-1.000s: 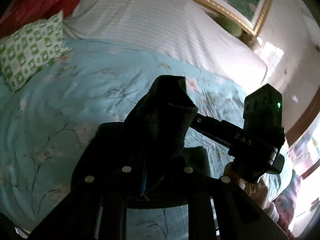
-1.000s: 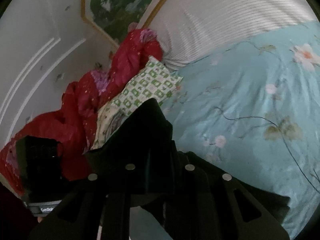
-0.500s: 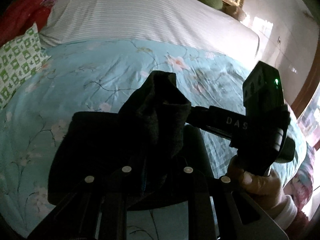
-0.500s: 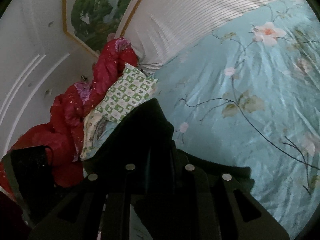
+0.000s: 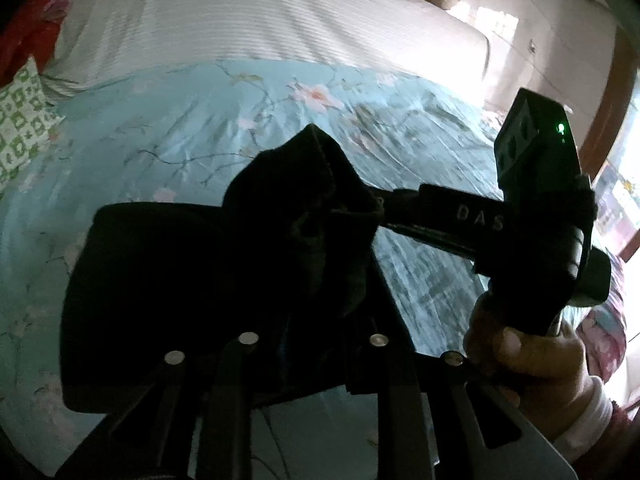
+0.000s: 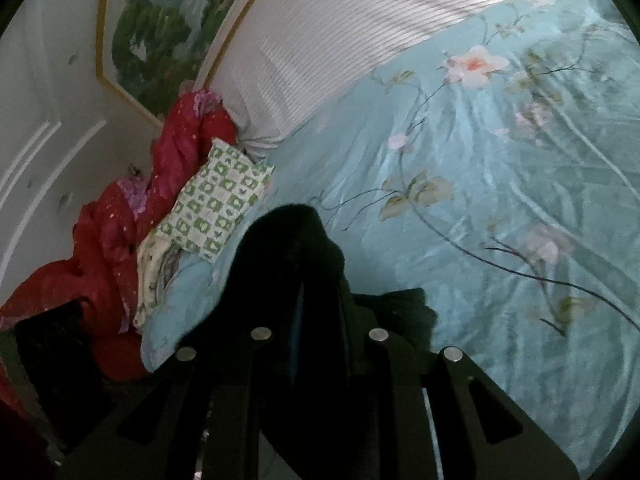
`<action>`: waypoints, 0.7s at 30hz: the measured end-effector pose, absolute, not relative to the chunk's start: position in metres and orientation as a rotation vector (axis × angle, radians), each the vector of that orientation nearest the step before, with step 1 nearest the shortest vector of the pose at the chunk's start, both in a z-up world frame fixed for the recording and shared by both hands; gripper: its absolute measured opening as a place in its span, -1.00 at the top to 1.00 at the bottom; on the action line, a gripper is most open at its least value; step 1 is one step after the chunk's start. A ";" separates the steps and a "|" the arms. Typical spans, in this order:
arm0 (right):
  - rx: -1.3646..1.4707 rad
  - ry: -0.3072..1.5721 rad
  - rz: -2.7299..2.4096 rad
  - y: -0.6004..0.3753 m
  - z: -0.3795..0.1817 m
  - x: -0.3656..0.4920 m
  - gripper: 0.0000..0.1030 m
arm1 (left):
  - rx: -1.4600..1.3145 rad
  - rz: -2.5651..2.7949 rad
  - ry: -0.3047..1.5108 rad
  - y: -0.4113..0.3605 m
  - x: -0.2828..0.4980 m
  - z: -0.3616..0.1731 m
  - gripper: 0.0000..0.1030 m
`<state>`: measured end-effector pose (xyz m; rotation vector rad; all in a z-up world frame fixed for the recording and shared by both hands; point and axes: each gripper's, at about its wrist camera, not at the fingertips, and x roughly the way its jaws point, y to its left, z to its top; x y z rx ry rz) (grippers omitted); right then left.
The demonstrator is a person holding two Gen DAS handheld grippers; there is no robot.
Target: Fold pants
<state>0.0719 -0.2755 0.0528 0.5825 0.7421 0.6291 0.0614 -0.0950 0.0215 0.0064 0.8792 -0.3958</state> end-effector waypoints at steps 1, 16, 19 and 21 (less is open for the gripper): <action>0.581 0.744 0.610 -0.278 0.053 0.070 0.67 | 0.010 -0.402 0.880 -0.096 0.060 0.021 0.58; 0.659 0.696 0.384 -0.311 0.071 0.033 -0.48 | -0.031 -0.540 0.886 -0.086 0.028 0.034 -0.15; 0.650 0.696 0.373 -0.305 0.076 0.029 -0.62 | -0.056 -0.538 0.862 -0.075 0.022 0.043 -0.28; 0.633 0.703 0.356 -0.299 0.078 0.027 -0.69 | -0.072 -0.526 0.841 -0.064 0.018 0.049 -0.38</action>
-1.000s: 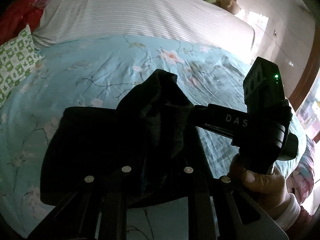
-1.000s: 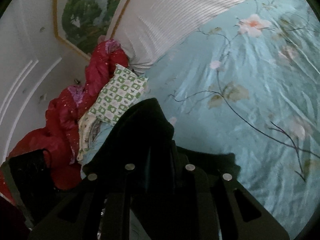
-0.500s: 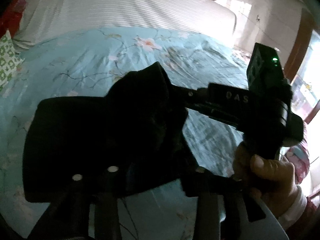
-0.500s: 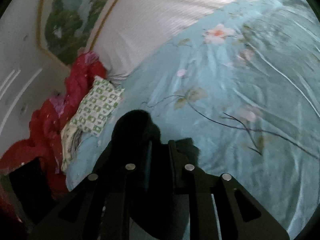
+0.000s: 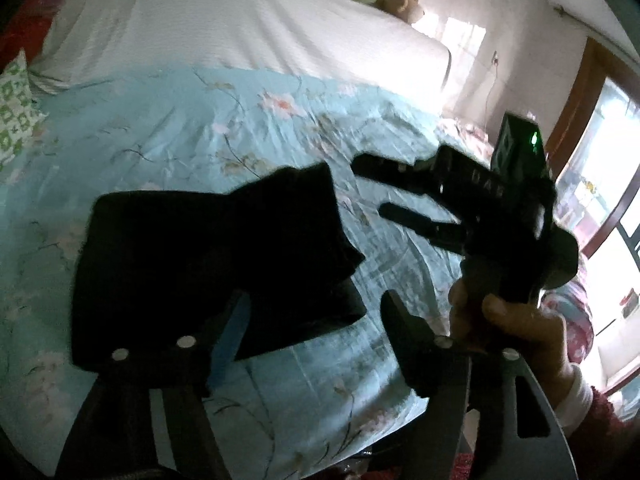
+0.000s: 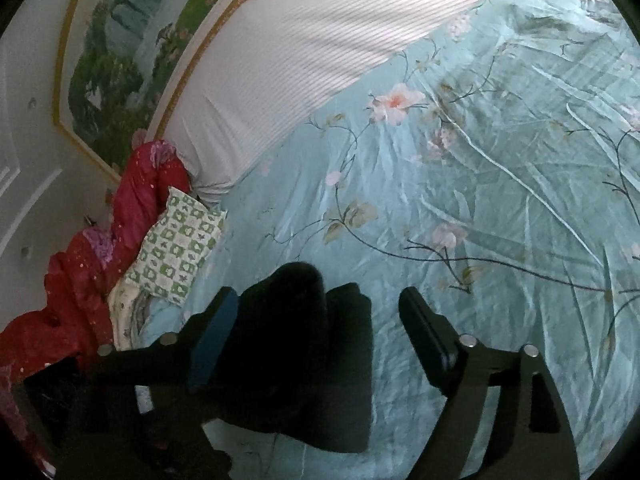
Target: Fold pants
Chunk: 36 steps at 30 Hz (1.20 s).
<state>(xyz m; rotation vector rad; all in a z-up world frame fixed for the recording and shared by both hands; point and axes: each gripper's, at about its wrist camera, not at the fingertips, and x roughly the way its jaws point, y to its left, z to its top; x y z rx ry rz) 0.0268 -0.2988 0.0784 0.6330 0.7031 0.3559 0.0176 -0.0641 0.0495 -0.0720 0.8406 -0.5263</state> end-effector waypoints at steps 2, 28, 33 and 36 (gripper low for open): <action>0.613 0.711 0.338 -0.293 0.079 0.025 -0.73 | -0.088 -0.507 0.828 -0.054 0.016 0.054 -0.44; 0.510 0.779 0.310 -0.252 0.074 0.024 -0.73 | -0.382 -0.239 0.926 0.079 0.092 0.025 -0.57; 0.527 0.796 0.315 -0.252 0.071 0.030 -0.73 | -0.396 -0.263 0.971 0.076 0.113 0.011 -0.57; 0.533 0.809 0.316 -0.250 0.067 0.033 -0.72 | -0.390 -0.252 1.014 0.073 0.126 -0.001 -0.56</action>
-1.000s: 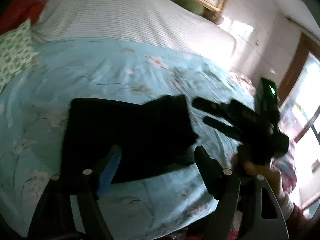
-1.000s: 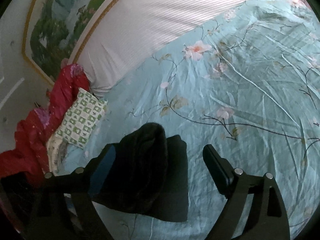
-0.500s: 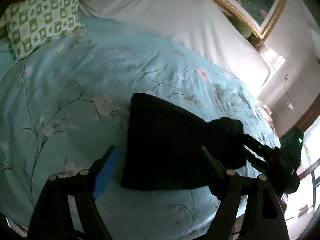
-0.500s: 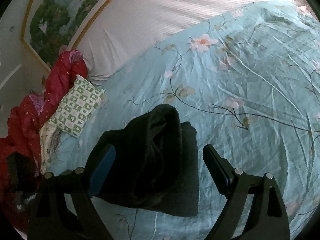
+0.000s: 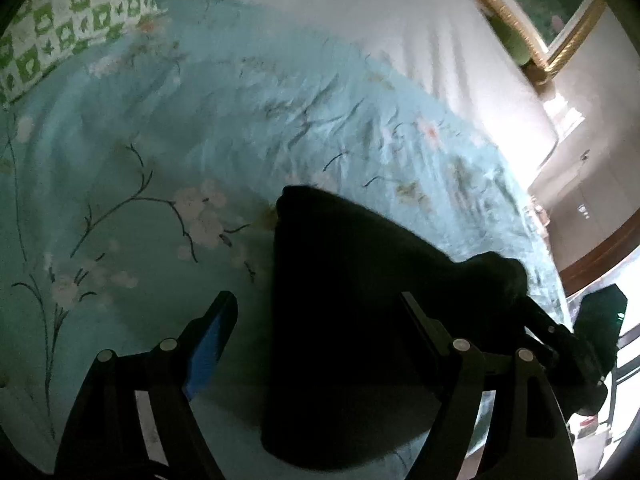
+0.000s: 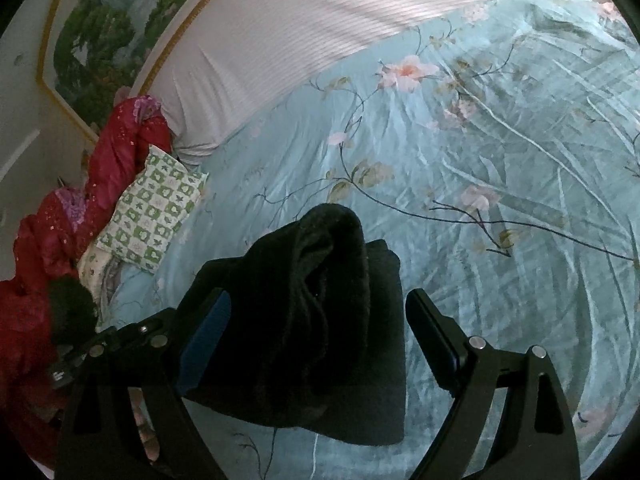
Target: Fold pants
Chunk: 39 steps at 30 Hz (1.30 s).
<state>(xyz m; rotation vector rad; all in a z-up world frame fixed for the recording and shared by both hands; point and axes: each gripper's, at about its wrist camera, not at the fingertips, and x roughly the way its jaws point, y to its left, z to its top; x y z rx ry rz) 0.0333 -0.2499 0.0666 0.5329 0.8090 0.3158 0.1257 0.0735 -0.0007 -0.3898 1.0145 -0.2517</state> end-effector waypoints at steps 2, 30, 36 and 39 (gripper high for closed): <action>0.534 0.827 0.331 -0.248 0.062 0.035 -0.35 | -0.396 -0.249 1.035 0.073 0.131 -0.009 -0.52; 0.463 0.891 0.305 -0.269 0.036 0.033 0.47 | -0.341 -0.269 1.004 0.065 0.126 -0.023 -0.45; 0.563 0.898 0.315 -0.282 0.025 0.031 0.14 | -0.353 -0.270 1.017 0.067 0.127 -0.022 -0.53; 0.548 0.894 0.310 -0.278 0.033 0.031 0.14 | -0.342 -0.256 1.015 0.066 0.123 -0.014 -0.53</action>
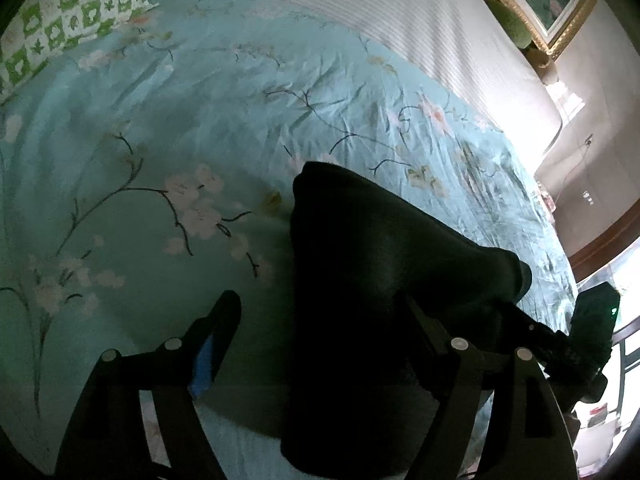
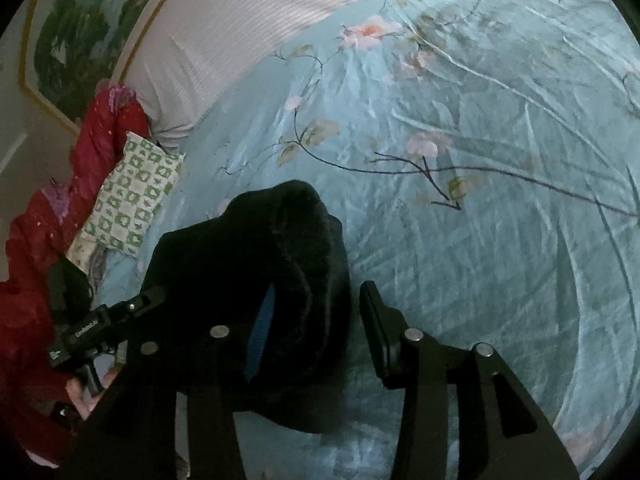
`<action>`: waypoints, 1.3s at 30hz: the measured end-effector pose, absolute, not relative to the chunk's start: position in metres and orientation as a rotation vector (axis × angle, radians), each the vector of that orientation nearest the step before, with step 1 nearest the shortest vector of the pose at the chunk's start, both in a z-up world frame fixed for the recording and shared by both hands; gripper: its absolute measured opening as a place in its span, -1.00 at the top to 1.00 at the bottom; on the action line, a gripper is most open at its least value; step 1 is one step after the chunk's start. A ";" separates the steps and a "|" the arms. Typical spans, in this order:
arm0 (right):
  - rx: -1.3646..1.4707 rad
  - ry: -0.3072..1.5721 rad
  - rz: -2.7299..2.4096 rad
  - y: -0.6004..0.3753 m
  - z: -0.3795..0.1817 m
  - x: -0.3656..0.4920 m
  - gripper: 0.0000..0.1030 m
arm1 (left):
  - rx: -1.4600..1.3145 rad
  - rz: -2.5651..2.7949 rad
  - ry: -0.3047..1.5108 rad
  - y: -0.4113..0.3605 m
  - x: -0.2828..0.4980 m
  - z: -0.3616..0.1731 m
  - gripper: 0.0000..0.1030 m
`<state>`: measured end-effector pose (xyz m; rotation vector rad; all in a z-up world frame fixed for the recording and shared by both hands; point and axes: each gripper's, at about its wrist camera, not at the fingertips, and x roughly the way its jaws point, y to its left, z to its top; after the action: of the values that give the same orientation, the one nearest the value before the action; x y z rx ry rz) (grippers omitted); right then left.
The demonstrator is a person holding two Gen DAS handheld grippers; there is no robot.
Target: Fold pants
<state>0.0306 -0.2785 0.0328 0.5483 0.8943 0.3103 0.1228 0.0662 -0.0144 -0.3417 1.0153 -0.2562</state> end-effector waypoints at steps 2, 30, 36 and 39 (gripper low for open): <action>0.557 0.893 0.313 -0.278 0.037 0.031 0.09 | -0.341 -0.259 1.011 0.067 0.119 -0.010 -0.51; 0.620 0.934 0.396 -0.266 0.023 0.036 -0.13 | -0.416 -0.362 1.020 0.059 0.113 -0.021 0.25; 0.579 0.899 0.414 -0.257 0.041 0.033 0.12 | -0.431 -0.360 0.995 0.061 0.106 -0.002 0.42; 0.583 0.875 0.444 -0.252 0.053 0.035 0.16 | -0.428 -0.344 0.962 0.069 0.101 0.012 0.42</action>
<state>0.0348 -0.2524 0.0529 0.5832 0.8746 0.4441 0.1010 0.0689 0.0116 -0.4282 0.9617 -0.3442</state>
